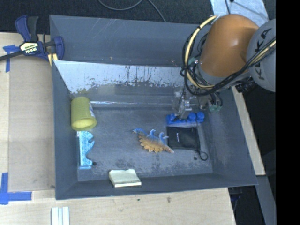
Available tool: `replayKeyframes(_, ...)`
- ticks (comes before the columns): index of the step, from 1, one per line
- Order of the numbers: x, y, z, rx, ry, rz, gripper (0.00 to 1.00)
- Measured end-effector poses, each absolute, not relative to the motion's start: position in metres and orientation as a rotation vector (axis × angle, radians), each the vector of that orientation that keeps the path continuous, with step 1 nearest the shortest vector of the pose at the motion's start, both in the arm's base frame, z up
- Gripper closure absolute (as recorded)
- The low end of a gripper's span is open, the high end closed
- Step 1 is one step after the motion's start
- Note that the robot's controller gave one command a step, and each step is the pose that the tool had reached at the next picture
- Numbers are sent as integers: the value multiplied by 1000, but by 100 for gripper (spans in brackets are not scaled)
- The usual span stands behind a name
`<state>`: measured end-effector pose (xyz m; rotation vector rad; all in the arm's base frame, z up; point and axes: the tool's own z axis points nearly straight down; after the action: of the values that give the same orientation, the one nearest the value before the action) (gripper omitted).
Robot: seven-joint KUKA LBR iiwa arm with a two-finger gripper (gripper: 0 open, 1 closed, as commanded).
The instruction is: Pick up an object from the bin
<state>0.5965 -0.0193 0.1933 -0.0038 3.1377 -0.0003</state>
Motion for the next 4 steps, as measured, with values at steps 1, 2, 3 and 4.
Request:
replayKeyframes(1, 581, -43, 194, -346, 3118, 1, 100)
replayKeyframes(2, 583, -44, 179, -678, 3063, -6, 100)
replayKeyframes(3, 581, -5, 151, -509, 3095, 3, 0)
replayKeyframes(4, 582, -6, 152, -507, 3093, 1, 0)
